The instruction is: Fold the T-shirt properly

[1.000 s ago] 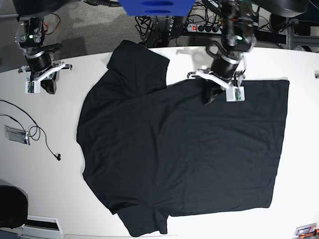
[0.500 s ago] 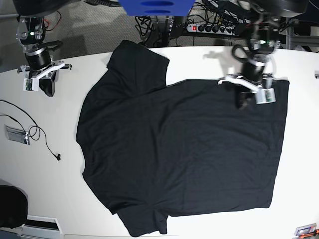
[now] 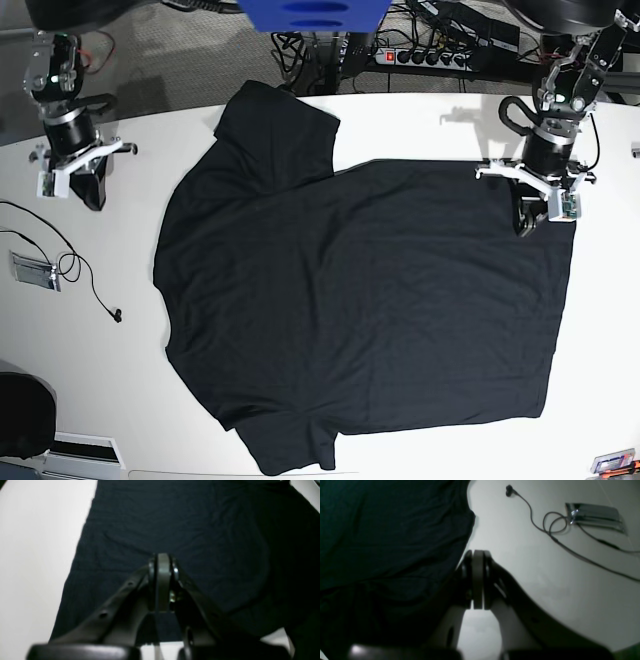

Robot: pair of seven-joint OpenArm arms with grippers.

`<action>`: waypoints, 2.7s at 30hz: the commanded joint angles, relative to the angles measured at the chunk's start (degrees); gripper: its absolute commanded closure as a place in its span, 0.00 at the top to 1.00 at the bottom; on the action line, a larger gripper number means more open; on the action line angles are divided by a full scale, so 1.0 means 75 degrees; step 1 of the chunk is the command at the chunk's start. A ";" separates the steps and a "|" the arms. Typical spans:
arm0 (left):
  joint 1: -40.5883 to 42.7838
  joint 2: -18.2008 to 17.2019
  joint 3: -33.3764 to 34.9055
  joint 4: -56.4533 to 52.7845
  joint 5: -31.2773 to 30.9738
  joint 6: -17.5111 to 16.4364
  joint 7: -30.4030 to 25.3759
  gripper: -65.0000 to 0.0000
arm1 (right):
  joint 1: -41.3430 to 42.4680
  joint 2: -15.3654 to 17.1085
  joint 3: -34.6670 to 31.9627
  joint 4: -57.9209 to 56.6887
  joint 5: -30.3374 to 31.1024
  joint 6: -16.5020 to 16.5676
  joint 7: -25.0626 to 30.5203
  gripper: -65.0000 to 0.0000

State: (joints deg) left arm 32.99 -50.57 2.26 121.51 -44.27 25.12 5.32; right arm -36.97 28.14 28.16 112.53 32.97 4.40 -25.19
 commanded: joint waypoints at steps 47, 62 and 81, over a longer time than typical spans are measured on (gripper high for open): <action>0.0495 0.5599 -0.0472 0.0074 0.9367 -0.1222 -0.0938 0.24 | 0.0188 -0.2328 0.0131 0.0134 -0.4847 0.2384 0.1923 0.24; 0.0518 0.5599 -0.1409 0.0085 0.9202 -0.2430 -0.0985 0.31 | 0.0153 -0.1847 0.0998 0.0111 -0.8493 0.4506 0.1899 0.46; 0.0799 0.5576 -0.1409 0.0074 0.9871 -0.2383 -0.2392 0.00 | 0.0001 -0.2117 0.0529 0.0111 -0.8997 0.4459 0.1888 0.00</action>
State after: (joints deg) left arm 38.72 -8.56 -8.27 121.05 29.80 6.37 -11.57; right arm -36.67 11.70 31.68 112.40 -35.05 38.15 -11.88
